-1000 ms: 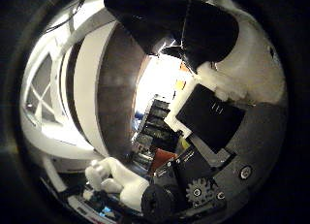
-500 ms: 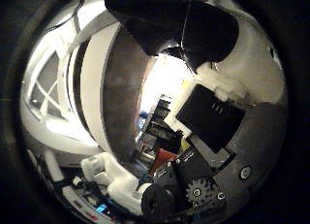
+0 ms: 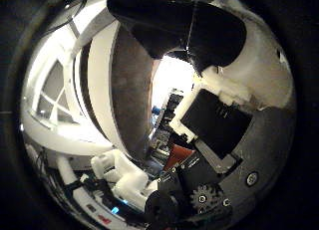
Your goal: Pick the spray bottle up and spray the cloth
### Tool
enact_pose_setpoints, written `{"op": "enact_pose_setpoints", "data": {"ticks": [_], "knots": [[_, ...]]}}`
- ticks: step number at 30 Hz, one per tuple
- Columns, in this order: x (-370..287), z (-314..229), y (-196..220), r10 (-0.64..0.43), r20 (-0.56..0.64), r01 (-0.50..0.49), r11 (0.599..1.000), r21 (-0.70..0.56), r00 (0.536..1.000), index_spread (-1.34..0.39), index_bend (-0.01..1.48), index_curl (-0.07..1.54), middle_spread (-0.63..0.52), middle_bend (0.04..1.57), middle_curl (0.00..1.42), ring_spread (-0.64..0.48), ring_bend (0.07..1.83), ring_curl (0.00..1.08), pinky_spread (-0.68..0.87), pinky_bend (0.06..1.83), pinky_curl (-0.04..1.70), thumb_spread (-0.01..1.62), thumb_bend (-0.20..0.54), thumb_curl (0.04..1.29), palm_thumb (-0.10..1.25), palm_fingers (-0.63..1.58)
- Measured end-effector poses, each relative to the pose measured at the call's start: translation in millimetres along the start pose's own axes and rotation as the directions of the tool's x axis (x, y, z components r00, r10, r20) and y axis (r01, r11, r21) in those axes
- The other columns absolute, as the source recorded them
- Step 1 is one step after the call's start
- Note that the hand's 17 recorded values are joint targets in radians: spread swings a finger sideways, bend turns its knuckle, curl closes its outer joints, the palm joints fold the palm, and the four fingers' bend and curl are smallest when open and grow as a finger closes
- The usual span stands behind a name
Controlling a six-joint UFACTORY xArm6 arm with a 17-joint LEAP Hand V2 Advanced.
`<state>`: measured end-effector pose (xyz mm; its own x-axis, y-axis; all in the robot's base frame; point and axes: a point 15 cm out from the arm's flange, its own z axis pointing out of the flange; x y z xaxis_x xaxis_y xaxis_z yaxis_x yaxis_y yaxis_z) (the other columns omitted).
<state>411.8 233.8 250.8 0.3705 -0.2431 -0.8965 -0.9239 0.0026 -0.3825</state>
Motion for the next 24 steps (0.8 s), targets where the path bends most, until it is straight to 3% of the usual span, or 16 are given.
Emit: {"op": "enact_pose_setpoints", "data": {"ticks": [4,8,13,18,24], "knots": [[6,-2,10,-0.015,-0.022,0.014,0.999,-0.048,1.000,-0.35,0.32,0.60,-0.16,0.99,0.56,-0.28,1.20,0.65,-0.44,1.07,0.90,0.68,-0.027,0.71,0.87,0.59],[6,-3,11,-0.032,-0.033,0.030,0.997,-0.072,0.999,-0.39,0.26,0.56,-0.18,0.84,0.54,-0.29,1.15,0.62,-0.43,0.93,0.85,0.88,-0.028,0.64,0.84,0.33],[9,-6,14,-0.036,-0.048,0.032,0.995,-0.090,0.998,-0.33,0.29,0.52,-0.08,0.61,0.46,-0.17,0.86,0.52,-0.08,0.70,0.78,0.98,-0.030,0.56,0.78,0.01],[12,-11,13,-0.033,-0.055,0.028,0.996,-0.086,0.998,-0.28,0.25,0.45,0.05,0.44,0.38,0.07,0.57,0.39,0.31,0.53,0.60,1.01,-0.030,0.50,0.73,-0.03],[24,-27,23,-0.046,-0.105,0.033,0.992,-0.124,0.993,-0.25,0.17,0.40,0.13,0.31,0.33,0.18,0.38,0.30,0.41,0.39,0.46,1.02,-0.027,0.46,0.70,0.01]]}}
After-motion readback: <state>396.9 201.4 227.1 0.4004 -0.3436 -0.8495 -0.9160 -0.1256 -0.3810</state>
